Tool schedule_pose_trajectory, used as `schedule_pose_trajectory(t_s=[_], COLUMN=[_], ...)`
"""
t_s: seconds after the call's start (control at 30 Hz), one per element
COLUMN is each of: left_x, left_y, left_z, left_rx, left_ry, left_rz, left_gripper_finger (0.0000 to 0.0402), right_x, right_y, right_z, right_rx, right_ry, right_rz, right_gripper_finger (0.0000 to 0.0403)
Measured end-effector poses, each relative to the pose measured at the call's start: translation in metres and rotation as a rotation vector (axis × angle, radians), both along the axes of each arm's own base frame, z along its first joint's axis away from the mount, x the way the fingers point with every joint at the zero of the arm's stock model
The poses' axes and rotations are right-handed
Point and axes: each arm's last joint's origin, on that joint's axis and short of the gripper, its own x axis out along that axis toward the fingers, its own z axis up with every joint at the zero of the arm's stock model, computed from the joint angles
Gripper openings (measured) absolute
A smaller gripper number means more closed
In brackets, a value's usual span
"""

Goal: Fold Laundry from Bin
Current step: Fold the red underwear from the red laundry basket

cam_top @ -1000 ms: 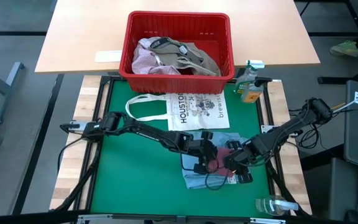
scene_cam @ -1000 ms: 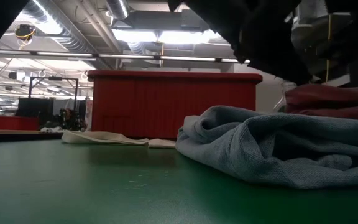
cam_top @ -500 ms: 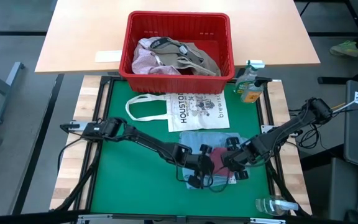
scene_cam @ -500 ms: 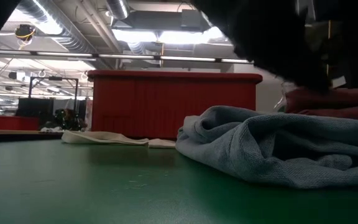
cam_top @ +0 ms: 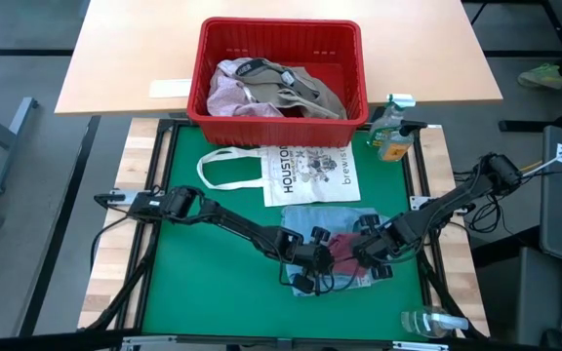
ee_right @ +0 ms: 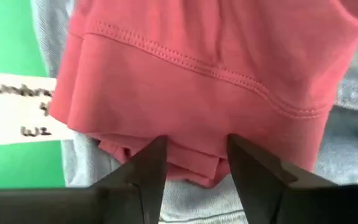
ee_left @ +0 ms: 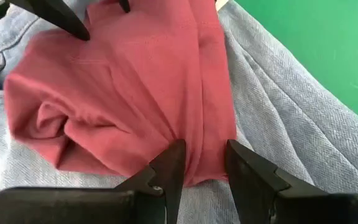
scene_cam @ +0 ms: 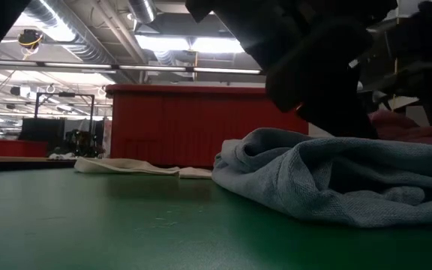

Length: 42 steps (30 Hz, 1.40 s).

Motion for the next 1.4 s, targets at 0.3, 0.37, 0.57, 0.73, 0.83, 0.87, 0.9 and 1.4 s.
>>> schedule_pose_trajectory(t_s=[0.3,0.37,0.57,0.73,0.83,0.87,0.9,1.4], left_x=[-0.004,-0.005,-0.002,0.004,0.007,0.008,0.010,0.013], left_y=[0.001,0.002,0.015,0.028,0.037,0.041,0.044,0.069], left_z=[0.031,0.041,0.055,0.047,0.042,0.042,0.038,0.018], left_rx=[0.032,0.027,0.026,0.020,0.007,-0.004,-0.016,-0.022], left_ry=[-0.065,-0.091,-0.154,-0.146,-0.144,-0.143,-0.139,-0.061], left_rz=[-0.024,-0.020,0.024,0.052,0.082,0.094,0.105,0.172], left_gripper_finger=[0.0112,0.0112,0.0112,0.0112,0.0112,0.0112,0.0112,0.0112], right_x=[0.013,0.015,0.018,0.018,0.017,0.017,0.017,0.006], right_y=[0.008,0.009,0.010,0.010,0.010,0.010,0.010,0.004], right_z=[0.034,0.041,0.049,0.042,0.034,0.032,0.029,-0.001], right_rx=[0.039,0.044,0.051,0.058,0.063,0.065,0.069,0.063], right_ry=[-0.071,-0.081,-0.112,-0.122,-0.126,-0.124,-0.124,-0.060], right_rz=[0.015,0.015,0.012,0.012,0.013,0.014,0.015,0.016], right_gripper_finger=[0.0170,0.0170,0.0170,0.0170,0.0170,0.0170,0.0170,0.0170])
